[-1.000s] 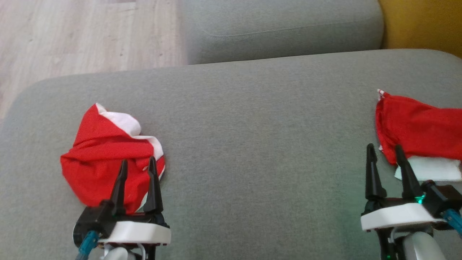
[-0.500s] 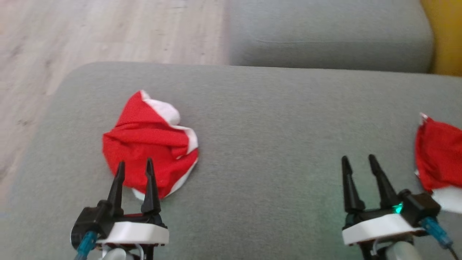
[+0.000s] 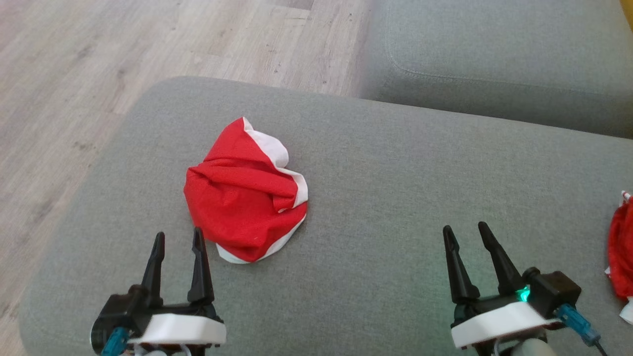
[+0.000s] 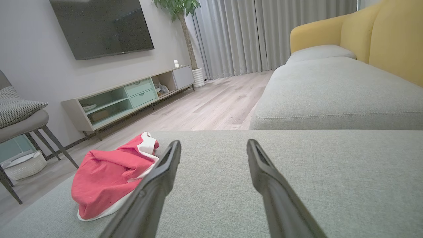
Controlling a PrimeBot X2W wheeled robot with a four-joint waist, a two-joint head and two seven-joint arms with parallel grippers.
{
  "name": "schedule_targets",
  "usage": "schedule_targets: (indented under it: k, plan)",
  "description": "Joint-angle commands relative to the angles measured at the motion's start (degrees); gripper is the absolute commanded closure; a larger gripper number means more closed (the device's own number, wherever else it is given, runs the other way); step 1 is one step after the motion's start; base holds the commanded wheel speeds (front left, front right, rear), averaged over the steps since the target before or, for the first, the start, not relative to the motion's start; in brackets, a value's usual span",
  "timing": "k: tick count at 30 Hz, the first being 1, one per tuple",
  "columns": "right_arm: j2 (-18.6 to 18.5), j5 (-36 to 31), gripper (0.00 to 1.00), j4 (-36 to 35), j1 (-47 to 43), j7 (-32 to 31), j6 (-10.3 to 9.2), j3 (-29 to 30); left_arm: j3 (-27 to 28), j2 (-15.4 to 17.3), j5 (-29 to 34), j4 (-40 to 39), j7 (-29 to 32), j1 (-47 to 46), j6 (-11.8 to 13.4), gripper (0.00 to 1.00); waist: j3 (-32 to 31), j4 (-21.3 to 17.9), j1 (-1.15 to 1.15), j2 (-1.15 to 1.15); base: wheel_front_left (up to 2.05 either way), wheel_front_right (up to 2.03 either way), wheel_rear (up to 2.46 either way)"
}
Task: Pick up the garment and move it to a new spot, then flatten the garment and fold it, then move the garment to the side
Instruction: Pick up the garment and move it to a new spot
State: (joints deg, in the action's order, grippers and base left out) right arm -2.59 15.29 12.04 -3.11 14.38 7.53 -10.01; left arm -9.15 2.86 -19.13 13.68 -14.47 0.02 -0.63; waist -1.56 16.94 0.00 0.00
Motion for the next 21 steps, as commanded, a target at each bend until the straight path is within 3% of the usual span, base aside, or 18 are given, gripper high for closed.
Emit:
schedule_targets:
  k: [1, 13, 21]
  plan:
    - [-0.3, 0.4, 0.0, -1.6, 1.7, 0.6, -0.04, -1.3, 2.3, 0.0, 0.6, -1.7, -0.5, -2.1, -0.4, 0.0, 0.4, -0.3, 0.0, 0.0, 0.0, 0.0, 0.0]
    - [-0.3, -0.8, 0.0, -2.2, 4.0, 0.6, -0.04, -0.4, 0.4, 0.6, 3.3, 2.0, 0.7, -8.9, -3.6, 0.0, 6.3, -4.3, 0.0, 0.0, 0.0, 0.0, 0.0]
    - [-0.3, -1.8, 0.0, -2.6, 6.8, 0.6, -0.04, 0.2, -6.6, 2.5, 4.5, 11.6, 11.9, -21.3, -6.1, 0.0, 12.1, -7.9, 0.0, 0.0, 0.0, 0.0, 0.0]
